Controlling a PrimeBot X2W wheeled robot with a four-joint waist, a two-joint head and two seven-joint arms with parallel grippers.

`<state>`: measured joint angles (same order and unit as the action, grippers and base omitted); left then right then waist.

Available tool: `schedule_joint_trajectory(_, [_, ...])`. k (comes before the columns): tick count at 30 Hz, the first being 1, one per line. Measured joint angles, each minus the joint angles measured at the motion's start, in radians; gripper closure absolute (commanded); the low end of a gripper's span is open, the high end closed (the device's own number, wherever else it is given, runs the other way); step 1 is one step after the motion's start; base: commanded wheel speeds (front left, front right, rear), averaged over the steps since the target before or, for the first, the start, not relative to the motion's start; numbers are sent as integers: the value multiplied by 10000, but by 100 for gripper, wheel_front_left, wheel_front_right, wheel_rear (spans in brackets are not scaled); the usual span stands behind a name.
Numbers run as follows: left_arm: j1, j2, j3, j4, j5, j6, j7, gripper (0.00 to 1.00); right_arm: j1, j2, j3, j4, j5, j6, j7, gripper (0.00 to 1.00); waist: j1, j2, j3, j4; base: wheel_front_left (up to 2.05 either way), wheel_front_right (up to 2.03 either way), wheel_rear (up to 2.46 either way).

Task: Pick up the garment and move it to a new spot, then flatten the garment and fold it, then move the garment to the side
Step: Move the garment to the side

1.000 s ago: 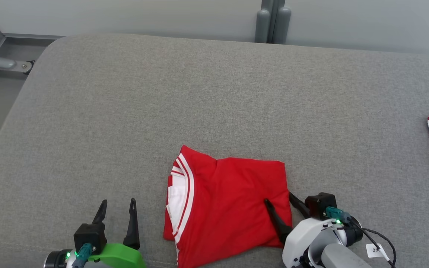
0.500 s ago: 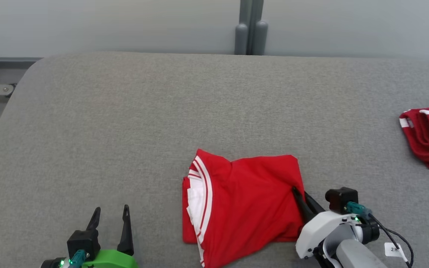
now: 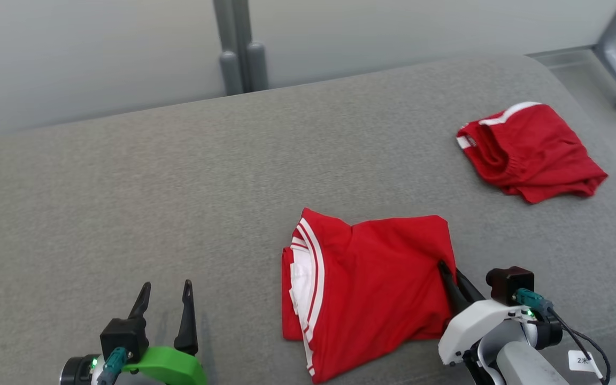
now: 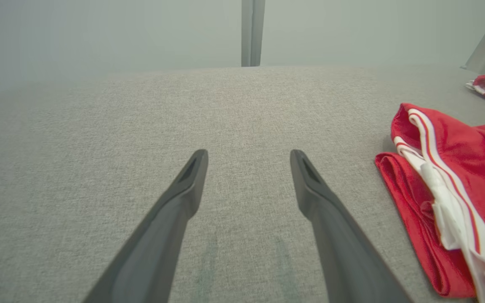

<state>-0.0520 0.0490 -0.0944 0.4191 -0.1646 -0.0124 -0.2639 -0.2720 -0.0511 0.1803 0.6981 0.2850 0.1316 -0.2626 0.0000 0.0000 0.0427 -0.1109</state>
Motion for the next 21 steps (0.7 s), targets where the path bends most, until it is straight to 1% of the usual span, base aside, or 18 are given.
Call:
schedule_joint_trajectory(2, [-124, 2, -56, -36, 31, -29, 0, 0, -2, 2, 15, -40, 2, 0, 0, 100, 0, 0, 32, -419, 0, 0, 0])
schedule_joint_trajectory(3, [-255, -2, -104, -65, 38, -65, 0, 0, -6, 6, 35, -79, 4, 0, 0, 100, 0, 0, 80, -831, 0, 0, 0])
schedule_joint_trajectory(11, [-739, -8, -359, -326, 295, -234, 0, 0, -84, 2, 111, -299, 174, 0, 0, 100, 0, 0, 447, -2222, 0, 0, 0])
schedule_joint_trajectory(16, [-1037, -12, -430, -399, 694, -414, 0, 0, -224, 2, 245, -502, 403, -2, 0, 100, 0, 0, 914, -2738, 0, 0, 0])
schedule_joint_trajectory(21, [-1511, -13, -451, -479, 1001, -583, 0, 0, -771, -4, 314, -738, 349, -2, 0, 100, 0, 0, 1588, -2951, 0, 0, 0])
